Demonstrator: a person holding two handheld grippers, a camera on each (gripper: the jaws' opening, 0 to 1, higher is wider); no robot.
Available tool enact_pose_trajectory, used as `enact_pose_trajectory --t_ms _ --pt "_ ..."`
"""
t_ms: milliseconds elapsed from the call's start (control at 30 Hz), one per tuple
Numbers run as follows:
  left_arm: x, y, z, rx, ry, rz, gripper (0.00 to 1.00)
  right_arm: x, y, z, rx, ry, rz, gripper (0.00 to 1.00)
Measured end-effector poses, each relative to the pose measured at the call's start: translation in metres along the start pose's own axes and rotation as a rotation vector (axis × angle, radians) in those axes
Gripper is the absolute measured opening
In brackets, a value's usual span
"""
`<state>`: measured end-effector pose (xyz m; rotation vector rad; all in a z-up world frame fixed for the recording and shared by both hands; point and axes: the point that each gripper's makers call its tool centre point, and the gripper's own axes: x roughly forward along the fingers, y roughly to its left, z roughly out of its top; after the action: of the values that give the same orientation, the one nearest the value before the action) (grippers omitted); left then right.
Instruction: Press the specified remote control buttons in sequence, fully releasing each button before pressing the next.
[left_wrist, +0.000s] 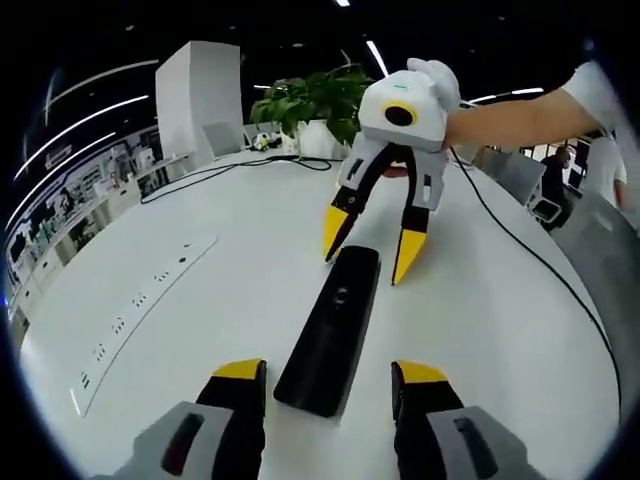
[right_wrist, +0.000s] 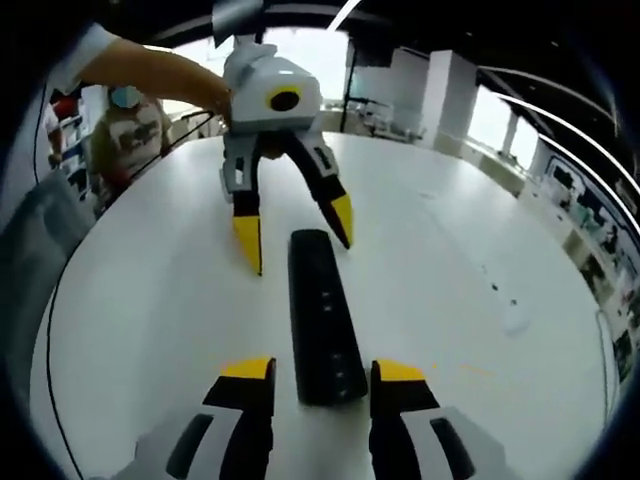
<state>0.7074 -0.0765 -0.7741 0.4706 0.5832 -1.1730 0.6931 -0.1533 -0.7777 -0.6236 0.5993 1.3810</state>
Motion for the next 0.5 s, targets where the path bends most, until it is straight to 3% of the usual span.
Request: enact_pose_trajectory --t_ms 67,133,400,500 --pt "0.001 -0.021 0.010 -0.002 0.001 -0.011 0.46 0.000 -0.001 0.000 0.002 0.003 0.002 0.30" --pt "0.003 -0.009 0.002 0.014 0.011 -0.033 0.44 0.001 -0.002 0.000 -0.003 0.007 0.004 0.27" --pt "0.001 -0.021 0.007 0.032 0.005 -0.016 0.28 0.002 -0.009 -0.002 -0.025 0.030 0.034 0.22" --pt "0.005 -0.013 0.008 0.024 0.005 -0.036 0.28 0.002 -0.013 -0.003 -0.021 0.039 0.044 0.21"
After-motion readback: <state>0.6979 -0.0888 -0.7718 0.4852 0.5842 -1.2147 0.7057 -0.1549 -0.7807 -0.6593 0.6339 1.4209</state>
